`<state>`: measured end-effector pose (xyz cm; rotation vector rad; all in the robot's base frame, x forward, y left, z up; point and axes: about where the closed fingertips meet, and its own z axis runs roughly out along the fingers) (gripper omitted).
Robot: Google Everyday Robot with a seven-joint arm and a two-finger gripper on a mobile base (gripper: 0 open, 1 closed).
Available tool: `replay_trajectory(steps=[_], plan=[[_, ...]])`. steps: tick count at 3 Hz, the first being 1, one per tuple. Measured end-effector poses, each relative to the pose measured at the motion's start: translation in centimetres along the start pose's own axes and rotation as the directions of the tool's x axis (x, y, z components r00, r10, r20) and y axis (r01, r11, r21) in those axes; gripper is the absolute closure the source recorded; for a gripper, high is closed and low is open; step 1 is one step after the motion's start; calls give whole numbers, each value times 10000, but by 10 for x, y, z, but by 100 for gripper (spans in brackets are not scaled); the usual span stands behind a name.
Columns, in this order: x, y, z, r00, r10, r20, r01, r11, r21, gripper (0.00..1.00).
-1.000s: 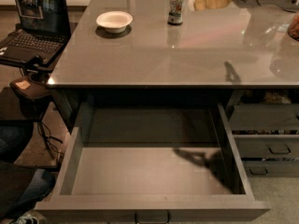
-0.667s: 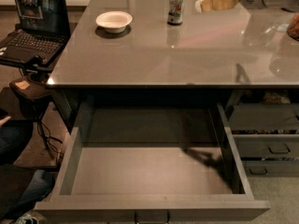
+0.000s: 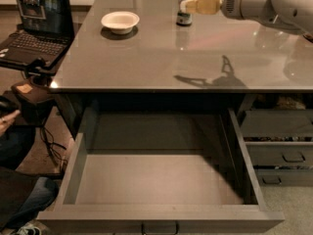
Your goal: Place 7up can into top drawer
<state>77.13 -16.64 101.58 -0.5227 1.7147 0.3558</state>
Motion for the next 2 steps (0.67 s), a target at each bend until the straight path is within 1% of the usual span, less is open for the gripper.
replay_trajectory(steps=[1, 2], plan=[[-2, 14, 44, 9974, 505, 511, -534, 9970, 559, 0], [-13, 3, 50, 9916, 783, 1027, -887, 9909, 1009, 0]])
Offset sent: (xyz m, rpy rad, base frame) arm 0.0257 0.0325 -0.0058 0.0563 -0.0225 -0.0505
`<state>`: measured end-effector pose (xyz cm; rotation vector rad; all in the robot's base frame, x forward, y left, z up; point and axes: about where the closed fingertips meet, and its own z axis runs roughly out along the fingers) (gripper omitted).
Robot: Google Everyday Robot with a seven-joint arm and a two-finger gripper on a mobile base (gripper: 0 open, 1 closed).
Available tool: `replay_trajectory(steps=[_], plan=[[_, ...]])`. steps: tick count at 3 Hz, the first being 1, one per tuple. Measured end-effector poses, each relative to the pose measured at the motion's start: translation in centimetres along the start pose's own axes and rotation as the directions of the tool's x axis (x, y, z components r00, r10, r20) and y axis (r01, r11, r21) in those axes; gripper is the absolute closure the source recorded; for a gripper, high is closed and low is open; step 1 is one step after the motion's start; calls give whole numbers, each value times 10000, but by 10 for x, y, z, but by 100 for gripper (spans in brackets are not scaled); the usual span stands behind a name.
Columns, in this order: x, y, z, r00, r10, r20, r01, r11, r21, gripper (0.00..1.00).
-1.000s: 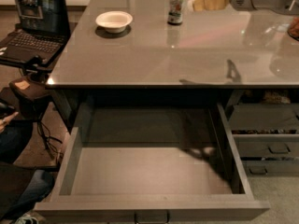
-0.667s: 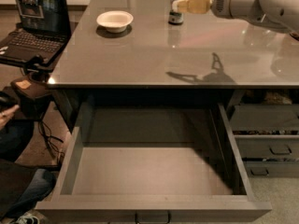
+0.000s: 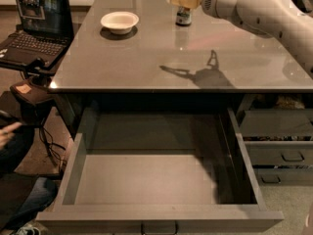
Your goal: Place 7up can into top drawer
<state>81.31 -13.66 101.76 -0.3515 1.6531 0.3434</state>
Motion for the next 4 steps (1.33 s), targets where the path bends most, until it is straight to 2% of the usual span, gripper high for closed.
replay_trajectory(steps=[1, 2, 3, 4], plan=[[6, 3, 6, 9999, 103, -45, -103, 9999, -17, 0], [40, -1, 41, 9930, 1178, -29, -1175, 9922, 406, 0], [24, -11, 41, 9908, 1232, 554, -1272, 9891, 748, 0], [24, -10, 41, 9909, 1231, 552, -1270, 9891, 746, 0]])
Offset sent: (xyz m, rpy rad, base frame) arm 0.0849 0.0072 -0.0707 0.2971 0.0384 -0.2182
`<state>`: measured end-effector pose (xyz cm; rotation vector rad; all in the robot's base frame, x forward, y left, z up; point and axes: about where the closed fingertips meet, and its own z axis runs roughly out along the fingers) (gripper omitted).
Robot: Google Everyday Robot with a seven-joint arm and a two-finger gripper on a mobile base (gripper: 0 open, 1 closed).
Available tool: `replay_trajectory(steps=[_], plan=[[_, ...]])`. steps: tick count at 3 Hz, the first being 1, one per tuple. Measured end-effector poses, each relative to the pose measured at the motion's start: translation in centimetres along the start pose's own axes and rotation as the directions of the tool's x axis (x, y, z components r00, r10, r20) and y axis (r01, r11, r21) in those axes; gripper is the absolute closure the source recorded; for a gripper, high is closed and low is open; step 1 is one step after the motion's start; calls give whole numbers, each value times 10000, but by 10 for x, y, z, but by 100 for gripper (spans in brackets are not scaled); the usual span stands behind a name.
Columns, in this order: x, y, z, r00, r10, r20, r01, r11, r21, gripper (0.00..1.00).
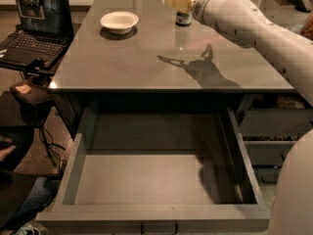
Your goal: Place 7up can into top drawer
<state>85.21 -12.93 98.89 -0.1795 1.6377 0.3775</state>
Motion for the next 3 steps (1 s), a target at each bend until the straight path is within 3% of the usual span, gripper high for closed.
replay_trajectory(steps=[1, 2, 3], plan=[[1, -15, 8, 9997, -155, 194, 151, 9997, 198, 0], [4, -42, 40, 9965, -807, 208, 794, 9953, 559, 0], [-24, -78, 27, 9906, -1283, 469, 1218, 9850, 1219, 0]])
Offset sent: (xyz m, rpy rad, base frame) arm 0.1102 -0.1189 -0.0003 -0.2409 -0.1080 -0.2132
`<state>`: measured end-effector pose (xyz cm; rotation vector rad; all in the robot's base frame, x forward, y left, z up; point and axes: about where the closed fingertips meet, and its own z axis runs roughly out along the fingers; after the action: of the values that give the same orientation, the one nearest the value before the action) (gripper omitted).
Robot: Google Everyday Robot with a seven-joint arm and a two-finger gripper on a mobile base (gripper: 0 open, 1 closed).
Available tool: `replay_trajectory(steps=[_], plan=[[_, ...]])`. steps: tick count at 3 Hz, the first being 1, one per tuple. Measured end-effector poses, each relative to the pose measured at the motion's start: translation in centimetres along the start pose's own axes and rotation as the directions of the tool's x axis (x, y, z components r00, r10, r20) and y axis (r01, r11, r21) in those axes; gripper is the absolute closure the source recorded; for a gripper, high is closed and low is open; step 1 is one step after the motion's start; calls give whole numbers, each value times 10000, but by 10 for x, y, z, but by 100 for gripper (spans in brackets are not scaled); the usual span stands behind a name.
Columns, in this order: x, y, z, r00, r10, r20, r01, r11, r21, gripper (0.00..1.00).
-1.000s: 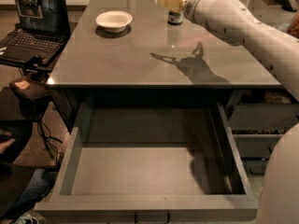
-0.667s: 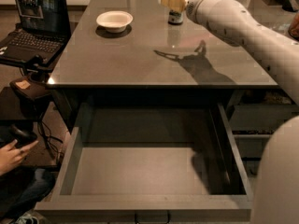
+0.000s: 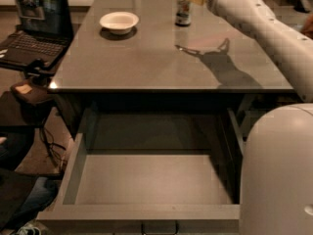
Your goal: Place 7up can into top drawer
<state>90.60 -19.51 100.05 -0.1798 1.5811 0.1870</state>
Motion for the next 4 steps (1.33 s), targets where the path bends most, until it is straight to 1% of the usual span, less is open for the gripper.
replay_trajectory(steps=[1, 2, 3, 4], plan=[[1, 1, 0, 10000, 0, -21, -1, 10000, -10, 0], [12, -4, 54, 9974, -19, 723, 36, 9997, -239, 0], [21, -1, 64, 9978, -56, 654, 76, 9995, -302, 0], [21, 9, 83, 9966, -269, 773, 323, 9970, -700, 0]])
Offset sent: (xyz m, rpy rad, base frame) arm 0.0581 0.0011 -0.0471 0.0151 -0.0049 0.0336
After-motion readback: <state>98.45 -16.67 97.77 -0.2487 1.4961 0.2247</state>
